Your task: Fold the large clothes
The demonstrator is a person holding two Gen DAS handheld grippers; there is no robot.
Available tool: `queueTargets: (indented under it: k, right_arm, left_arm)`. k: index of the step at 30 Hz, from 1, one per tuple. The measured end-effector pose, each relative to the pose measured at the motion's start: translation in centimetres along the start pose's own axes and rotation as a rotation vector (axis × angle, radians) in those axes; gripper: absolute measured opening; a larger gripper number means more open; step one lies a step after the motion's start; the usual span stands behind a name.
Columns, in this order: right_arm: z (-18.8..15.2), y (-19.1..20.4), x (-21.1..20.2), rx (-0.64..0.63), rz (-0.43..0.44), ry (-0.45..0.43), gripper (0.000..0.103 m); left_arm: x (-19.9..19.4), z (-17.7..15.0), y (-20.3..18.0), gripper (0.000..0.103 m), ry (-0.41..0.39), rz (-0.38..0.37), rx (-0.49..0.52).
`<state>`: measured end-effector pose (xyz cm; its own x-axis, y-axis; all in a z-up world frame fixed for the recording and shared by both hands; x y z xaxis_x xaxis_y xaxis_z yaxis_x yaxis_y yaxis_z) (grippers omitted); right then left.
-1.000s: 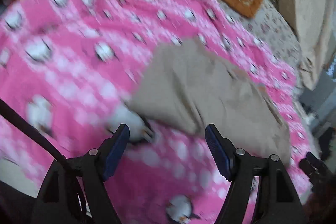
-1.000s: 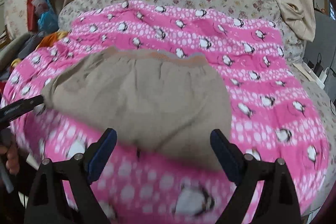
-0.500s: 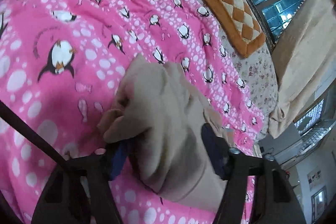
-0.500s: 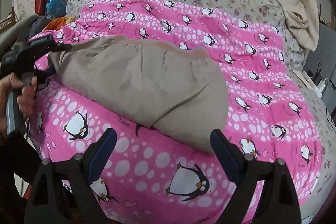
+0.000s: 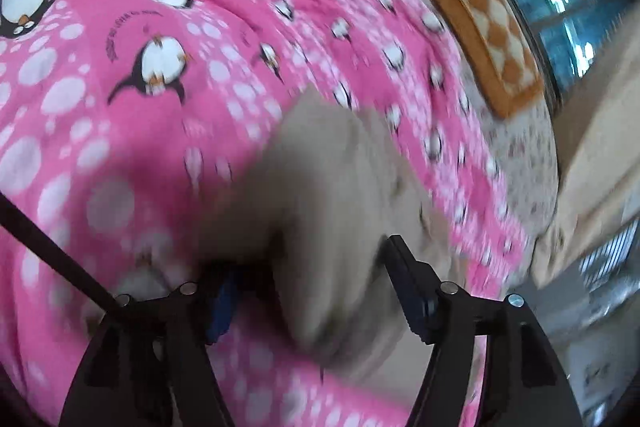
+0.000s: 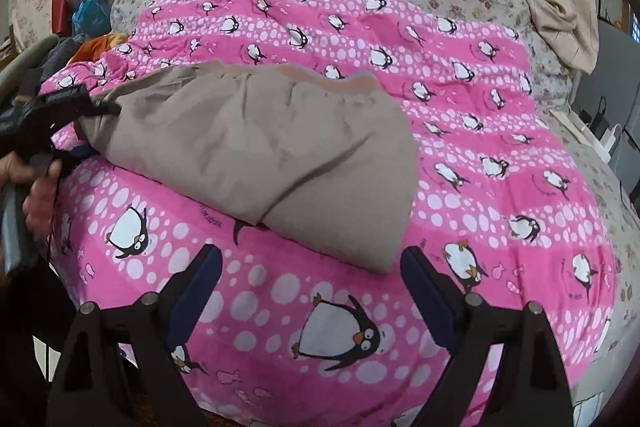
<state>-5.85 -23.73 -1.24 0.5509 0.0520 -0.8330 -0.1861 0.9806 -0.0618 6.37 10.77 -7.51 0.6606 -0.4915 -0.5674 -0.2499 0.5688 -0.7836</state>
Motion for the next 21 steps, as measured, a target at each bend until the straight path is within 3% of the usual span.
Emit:
queueTargets:
  k: [2, 4, 5, 6, 11, 14, 17, 21]
  right_arm:
    - [0.0, 0.3, 0.0, -0.013, 0.002, -0.002, 0.093]
    - [-0.1, 0.4, -0.2, -0.02, -0.001, -0.005, 0.093]
    - [-0.1, 0.3, -0.2, -0.022, 0.001, -0.006, 0.093]
    - [-0.2, 0.2, -0.3, -0.019, 0.001, -0.006, 0.093]
    - [-0.8, -1.7, -0.7, 0.03, 0.003, -0.007, 0.093]
    - [-1.3, -2.9, -0.9, 0.066, 0.015, -0.003, 0.093]
    - [-1.5, -3.7, -0.9, 0.092, 0.029, 0.003, 0.093]
    - [-1.5, -3.7, -0.6, 0.095, 0.041, 0.019, 0.093]
  left_arm:
    - [0.0, 0.4, 0.4, 0.047, -0.007, -0.031, -0.046]
    - [0.1, 0.5, 0.2, 0.023, -0.006, -0.013, -0.034]
    - [0.1, 0.5, 0.1, 0.004, 0.006, 0.011, -0.019]
    - [-0.2, 0.6, -0.1, 0.001, 0.004, 0.029, -0.009]
    - [-5.2, 3.1, -3.0, 0.0, -0.13, 0.099, 0.093]
    - [-7.0, 4.6, -3.1, 0.0, -0.201, 0.205, 0.14]
    - [-5.6, 3.3, -3.0, 0.0, -0.145, 0.245, 0.184]
    - [-3.5, -1.3, -8.5, 0.0, -0.114, 0.216, 0.44]
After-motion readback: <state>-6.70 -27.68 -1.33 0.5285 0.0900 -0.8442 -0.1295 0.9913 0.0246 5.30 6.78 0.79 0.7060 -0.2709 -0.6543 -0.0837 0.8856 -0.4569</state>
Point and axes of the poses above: each gripper's, at about its wrist camera, not at the fingertips, and x roughly the way its jaws point, y to its left, z to its top, the point moved 8 cm from there along x, roughly the way its jaws point, and after that the axes turned 12 degrees about y, right-handed, at the moved point
